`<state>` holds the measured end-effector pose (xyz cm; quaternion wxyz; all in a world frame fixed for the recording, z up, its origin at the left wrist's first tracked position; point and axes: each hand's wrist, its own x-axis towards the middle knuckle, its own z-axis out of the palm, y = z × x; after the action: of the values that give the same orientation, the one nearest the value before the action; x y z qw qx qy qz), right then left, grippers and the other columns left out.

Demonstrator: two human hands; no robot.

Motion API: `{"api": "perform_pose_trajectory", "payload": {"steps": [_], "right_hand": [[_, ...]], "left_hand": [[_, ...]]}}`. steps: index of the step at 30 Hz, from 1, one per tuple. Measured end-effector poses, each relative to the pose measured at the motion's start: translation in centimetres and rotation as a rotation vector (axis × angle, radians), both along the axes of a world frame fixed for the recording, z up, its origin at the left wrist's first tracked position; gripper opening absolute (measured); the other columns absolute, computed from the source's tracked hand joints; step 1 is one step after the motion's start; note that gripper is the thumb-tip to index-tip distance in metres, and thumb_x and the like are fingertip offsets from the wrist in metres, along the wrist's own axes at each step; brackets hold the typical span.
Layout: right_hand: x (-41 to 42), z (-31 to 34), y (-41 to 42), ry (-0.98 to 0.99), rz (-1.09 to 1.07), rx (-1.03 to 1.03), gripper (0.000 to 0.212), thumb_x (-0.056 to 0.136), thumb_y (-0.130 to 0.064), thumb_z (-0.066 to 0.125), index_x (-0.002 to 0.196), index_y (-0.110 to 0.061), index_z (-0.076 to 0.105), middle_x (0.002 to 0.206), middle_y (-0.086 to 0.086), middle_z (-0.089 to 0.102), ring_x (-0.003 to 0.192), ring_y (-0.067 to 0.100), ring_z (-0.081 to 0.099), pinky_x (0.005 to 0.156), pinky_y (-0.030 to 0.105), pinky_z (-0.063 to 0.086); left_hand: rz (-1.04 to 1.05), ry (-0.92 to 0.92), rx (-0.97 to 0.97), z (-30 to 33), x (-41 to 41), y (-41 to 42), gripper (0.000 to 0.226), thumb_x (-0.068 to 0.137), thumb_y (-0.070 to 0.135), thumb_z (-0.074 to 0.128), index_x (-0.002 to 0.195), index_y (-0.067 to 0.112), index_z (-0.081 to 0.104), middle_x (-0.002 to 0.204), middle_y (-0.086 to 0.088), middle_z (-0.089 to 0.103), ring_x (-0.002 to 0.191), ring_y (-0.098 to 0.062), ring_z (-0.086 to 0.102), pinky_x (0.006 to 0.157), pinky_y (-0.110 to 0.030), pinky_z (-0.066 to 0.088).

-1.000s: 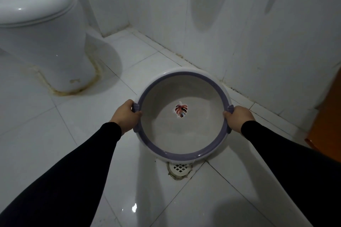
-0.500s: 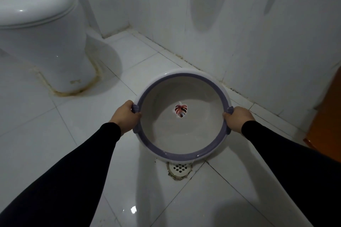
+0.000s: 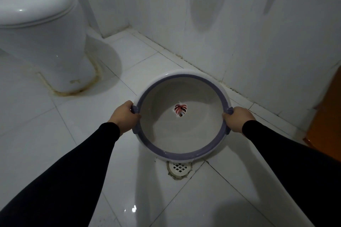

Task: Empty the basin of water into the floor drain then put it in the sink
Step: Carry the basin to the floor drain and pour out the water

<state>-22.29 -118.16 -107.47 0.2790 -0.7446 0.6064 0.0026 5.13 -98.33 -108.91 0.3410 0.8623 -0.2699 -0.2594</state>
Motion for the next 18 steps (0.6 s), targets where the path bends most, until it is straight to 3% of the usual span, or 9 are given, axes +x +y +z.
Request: {"api": "perform_pose_trajectory", "payload": {"steps": [6,18], "right_hand": [[-0.11,0.01,-0.05,0.011,0.022,-0.009,0.036,0.096,-0.025,0.048,0.111,0.005,0.061,0.109,0.023,0.066,0.102,0.033,0.062,0.076,0.030,0.044],[-0.66,-0.65,-0.12,0.029,0.027,0.007,0.037,0.093,-0.031,0.050,0.112,0.000,0.060,0.108,0.020,0.067,0.096,0.032,0.064,0.071,0.028,0.044]], "left_hand": [[-0.006,-0.009,0.013,-0.11,0.03,0.14,0.012,0.082,0.011,0.064,0.081,0.009,0.052,0.088,-0.009,0.062,0.088,-0.035,0.065,0.079,-0.054,0.058],[-0.039,-0.027,0.047,0.23,0.02,0.57,0.013,0.079,0.010,0.065,0.081,0.005,0.053,0.090,-0.018,0.061,0.090,-0.039,0.063,0.078,-0.054,0.058]]}}
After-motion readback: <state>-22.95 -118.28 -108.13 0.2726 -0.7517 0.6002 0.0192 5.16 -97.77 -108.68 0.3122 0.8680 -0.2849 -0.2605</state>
